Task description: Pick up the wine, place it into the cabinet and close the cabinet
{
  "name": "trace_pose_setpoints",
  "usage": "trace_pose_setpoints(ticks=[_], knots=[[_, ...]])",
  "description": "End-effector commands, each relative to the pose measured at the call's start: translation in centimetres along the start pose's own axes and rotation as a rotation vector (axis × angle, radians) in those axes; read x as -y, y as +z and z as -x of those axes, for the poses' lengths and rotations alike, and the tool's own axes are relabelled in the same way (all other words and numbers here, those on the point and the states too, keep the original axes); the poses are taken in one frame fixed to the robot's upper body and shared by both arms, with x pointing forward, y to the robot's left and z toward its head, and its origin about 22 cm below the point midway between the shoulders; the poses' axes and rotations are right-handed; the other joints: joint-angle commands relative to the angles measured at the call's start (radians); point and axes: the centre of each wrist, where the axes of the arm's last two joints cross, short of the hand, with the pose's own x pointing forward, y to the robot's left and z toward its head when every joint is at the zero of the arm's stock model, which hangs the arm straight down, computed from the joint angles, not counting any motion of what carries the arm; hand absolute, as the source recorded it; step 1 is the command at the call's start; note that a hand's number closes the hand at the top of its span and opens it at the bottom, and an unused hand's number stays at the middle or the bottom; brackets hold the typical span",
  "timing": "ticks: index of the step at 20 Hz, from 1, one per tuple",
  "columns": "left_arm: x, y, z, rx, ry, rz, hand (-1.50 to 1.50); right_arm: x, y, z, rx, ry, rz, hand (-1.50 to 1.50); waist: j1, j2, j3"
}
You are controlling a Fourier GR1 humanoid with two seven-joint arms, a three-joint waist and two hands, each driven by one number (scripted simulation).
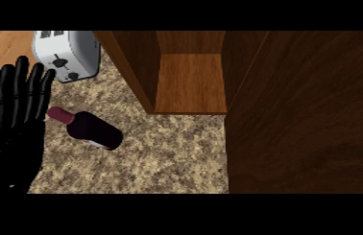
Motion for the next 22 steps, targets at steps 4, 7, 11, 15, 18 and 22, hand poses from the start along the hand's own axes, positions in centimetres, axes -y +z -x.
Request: trace_pose_setpoints(ticks=[4, 7, 11, 15, 18, 22], knots=[[1.2, 0.0, 0.9, -0.124, -0.102, -0.300, -1.50, 0.4, 2.3, -1.8, 0.018, -0.023, -0.076, -1.50, -0.022, -0.006, -0.015], [2.4, -0.3, 2.5, -0.261, 0.148, -0.443, -1.50, -1.2, 2.0, -0.3, -0.050, -0.135, -0.255, -1.50, -0.025, 0.003, -0.019], [6.0, -2.0, 1.5, -0.276, 0.175, -0.487, -1.50, -0.7, 3.2, -2.0, -0.079, -0.151, -0.319, -1.50, -0.033, -0.002, -0.015], [8.3, -3.4, 0.1, -0.244, 0.217, -0.502, -1.50, -0.4, 4.4, -5.6, -0.085, -0.137, -0.322, -1.50, -0.024, -0.003, -0.016], [9.1, -4.5, -1.2, -0.262, 0.217, -0.505, -1.50, 0.0, 4.3, -7.0, -0.098, -0.147, -0.313, -1.50, -0.018, -0.003, -0.016], [10.3, -4.3, -1.0, -0.254, 0.187, -0.506, -1.50, -0.4, 3.3, -7.6, -0.099, -0.129, -0.308, -1.50, -0.013, -0.002, -0.016]])
